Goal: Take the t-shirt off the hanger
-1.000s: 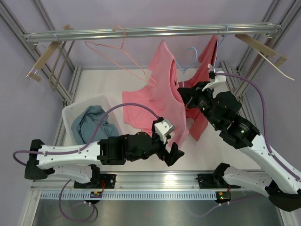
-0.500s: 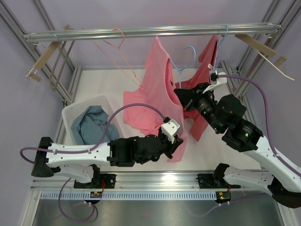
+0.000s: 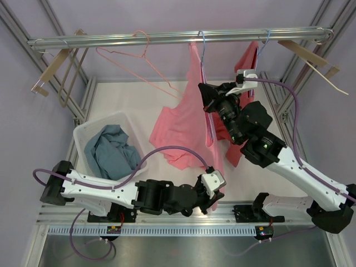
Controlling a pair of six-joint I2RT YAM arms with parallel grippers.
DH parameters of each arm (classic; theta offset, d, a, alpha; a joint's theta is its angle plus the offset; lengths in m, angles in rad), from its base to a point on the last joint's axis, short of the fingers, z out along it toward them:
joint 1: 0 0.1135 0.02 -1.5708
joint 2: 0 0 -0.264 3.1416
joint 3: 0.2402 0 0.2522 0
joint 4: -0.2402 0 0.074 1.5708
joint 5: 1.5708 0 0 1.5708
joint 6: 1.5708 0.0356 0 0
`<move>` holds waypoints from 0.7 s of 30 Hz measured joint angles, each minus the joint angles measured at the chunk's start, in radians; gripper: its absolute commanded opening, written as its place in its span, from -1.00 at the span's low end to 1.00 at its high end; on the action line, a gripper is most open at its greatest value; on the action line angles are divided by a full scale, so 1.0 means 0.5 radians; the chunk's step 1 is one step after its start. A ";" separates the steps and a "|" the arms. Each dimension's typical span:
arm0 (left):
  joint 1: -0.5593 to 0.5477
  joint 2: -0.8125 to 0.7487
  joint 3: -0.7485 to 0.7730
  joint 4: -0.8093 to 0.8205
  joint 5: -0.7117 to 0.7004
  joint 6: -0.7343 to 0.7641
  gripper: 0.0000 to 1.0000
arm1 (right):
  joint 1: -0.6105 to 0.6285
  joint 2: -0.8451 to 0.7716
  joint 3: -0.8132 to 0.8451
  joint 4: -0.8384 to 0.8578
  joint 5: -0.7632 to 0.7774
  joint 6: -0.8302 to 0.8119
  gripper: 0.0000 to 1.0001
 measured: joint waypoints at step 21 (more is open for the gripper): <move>-0.100 -0.399 0.052 -0.389 -0.454 0.192 -1.00 | -0.340 -0.752 0.252 -0.719 -0.904 0.395 -1.00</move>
